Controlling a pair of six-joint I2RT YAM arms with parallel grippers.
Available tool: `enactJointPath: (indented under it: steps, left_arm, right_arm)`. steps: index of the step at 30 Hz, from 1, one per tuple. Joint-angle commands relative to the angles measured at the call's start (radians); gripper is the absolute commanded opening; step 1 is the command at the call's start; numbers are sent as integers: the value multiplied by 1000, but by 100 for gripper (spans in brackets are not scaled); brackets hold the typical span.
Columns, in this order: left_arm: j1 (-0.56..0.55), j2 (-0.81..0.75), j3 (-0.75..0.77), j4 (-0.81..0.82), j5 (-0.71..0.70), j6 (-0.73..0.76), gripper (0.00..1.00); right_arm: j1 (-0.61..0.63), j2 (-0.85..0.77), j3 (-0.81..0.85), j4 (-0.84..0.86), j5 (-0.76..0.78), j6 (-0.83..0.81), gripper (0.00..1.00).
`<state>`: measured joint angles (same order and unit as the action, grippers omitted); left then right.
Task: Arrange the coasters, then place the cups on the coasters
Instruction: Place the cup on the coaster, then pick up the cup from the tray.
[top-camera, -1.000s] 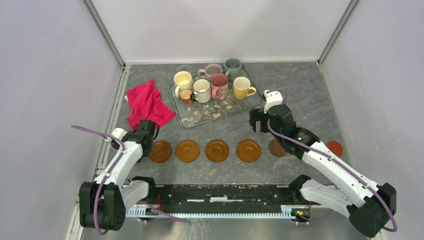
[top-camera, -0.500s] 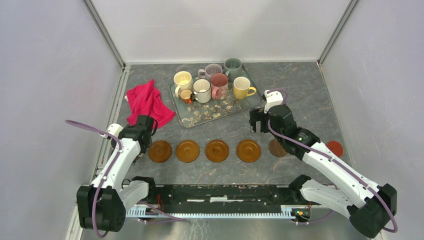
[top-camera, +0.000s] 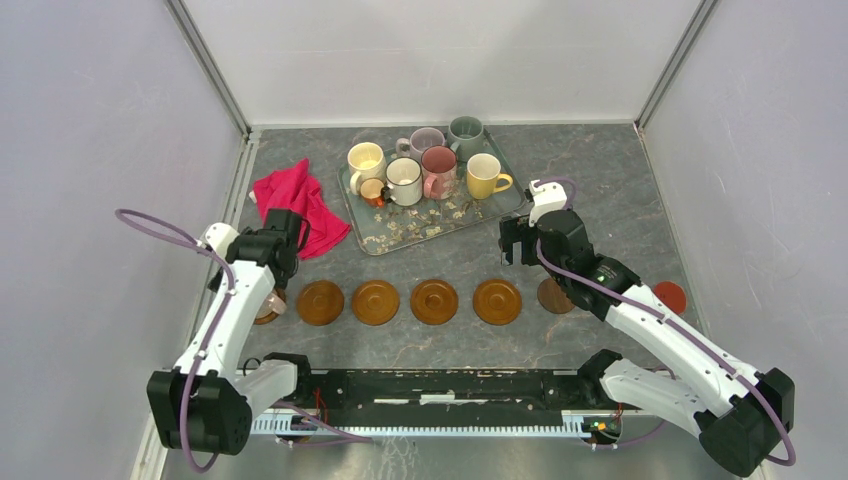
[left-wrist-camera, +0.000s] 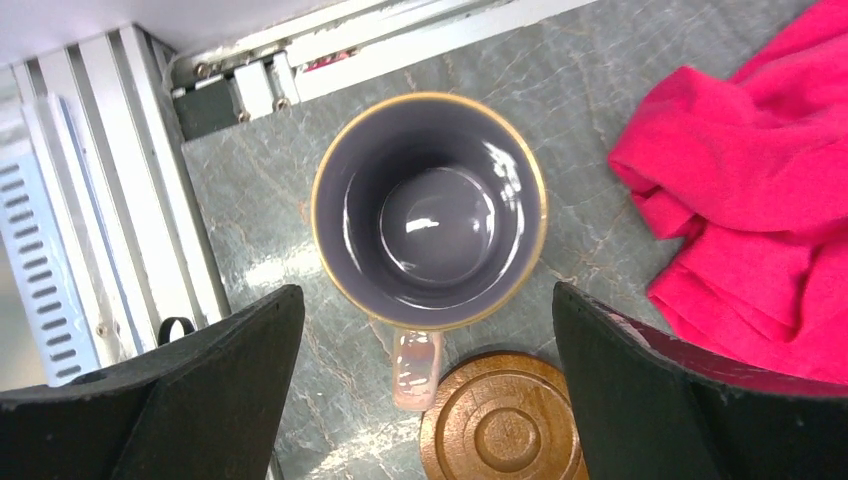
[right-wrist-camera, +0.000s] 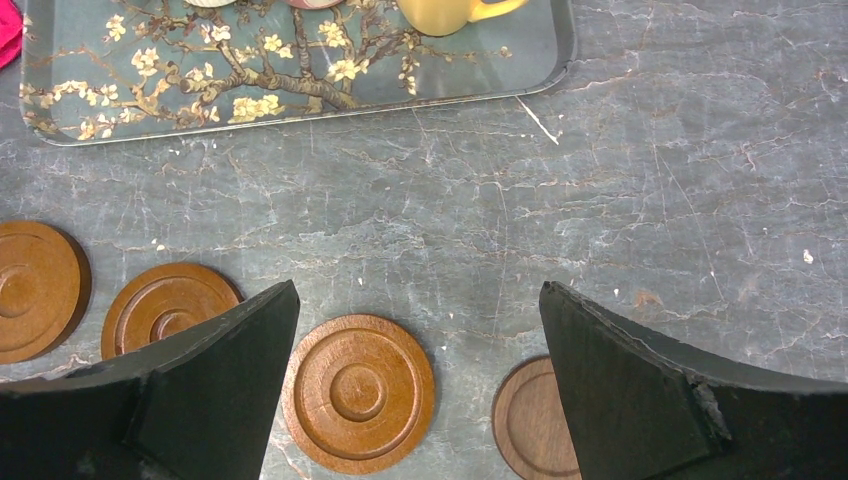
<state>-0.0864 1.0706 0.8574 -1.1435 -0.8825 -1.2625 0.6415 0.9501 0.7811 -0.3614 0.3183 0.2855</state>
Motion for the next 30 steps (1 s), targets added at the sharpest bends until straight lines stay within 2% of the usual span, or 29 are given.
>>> enactJointPath:
  steps: [1,3,6,9,14,20,25,30]
  left_arm:
    - [5,-38,85,75,-50,232,100]
    - [4,-63,104,142,-7,357,100]
    - [4,-142,85,336,117,571,100]
    - [4,-192,86,436,251,691,100]
    - [2,-134,137,472,435,797,100]
    - [-26,-60,180,550,632,856,100]
    - [-156,62,245,627,639,880,100]
    - [-287,251,333,692,672,922,100]
  right_arm:
    - [6,-14,9,19,34,-20,98]
    - [7,-11,7,19,37,-20,98]
    - [6,-6,9,17,45,-22,98]
    - [7,-1,12,15,58,-25,98]
    - [7,7,10,18,74,-31,98]
    - [7,15,9,21,98,-39,98]
    - [7,24,28,7,106,-47,98]
    - [7,15,37,-3,129,-55,98]
